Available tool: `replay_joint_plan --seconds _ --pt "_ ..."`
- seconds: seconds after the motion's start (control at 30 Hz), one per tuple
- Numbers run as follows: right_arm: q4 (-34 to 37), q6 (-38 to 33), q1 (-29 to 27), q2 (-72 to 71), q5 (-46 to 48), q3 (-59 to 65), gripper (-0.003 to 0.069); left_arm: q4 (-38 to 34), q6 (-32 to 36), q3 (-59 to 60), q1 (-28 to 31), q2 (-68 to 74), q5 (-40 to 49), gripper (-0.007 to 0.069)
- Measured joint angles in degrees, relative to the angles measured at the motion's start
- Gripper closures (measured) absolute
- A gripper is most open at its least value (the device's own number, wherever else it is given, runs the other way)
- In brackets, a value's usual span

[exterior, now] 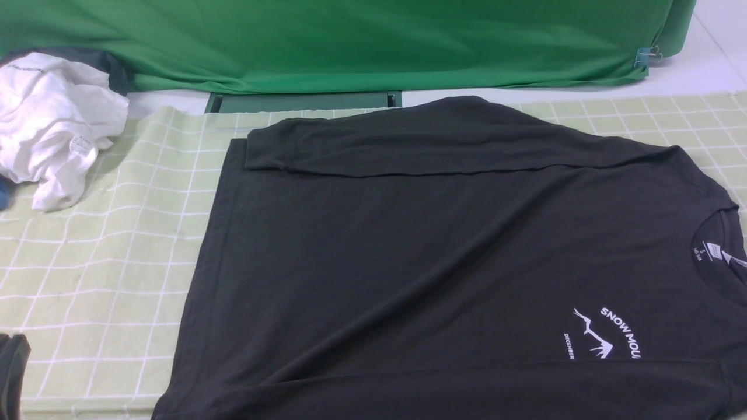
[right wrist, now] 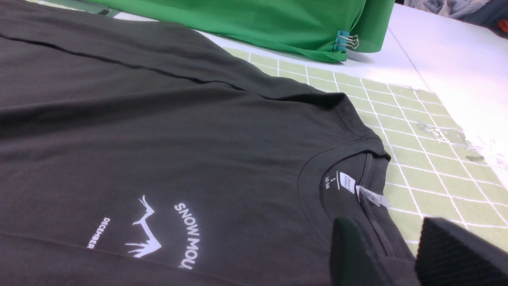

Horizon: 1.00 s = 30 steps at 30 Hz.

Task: Fold a long-sleeved shirt over a green coffee tablecloth.
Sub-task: 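Grasp the left edge of the dark T-shirt lying flat on the table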

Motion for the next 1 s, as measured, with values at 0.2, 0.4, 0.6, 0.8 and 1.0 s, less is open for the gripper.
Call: replay_joint_plan --seconds 0.2,0.4,0.6,0.8,1.0 --pt "0.0 0.0 0.0 0.0 0.0 0.0 0.0414 -21.7 -5.5 0.0 0.0 0.0 -11.4 0.0589" --pt "4.0 6.1 0.0 0.0 -10.3 0.0 0.0414 -29.4 -15.2 0.0 0.0 0.0 -26.9 0.0589" --pt "6.8 21.6 0.0 0.0 -26.7 0.0 0.0416 -21.9 -23.3 -0.1 0.0 0.0 -41.4 0.0589" --pt "7.0 23.3 0.0 0.0 -29.8 0.0 0.0419 -11.7 -33.0 -11.6 0.0 1.8 -29.7 0.0589" --pt "7.1 26.4 0.1 0.0 -31.6 -0.6 0.0461 -8.4 -28.5 -30.3 0.0 13.1 3.7 0.0589"
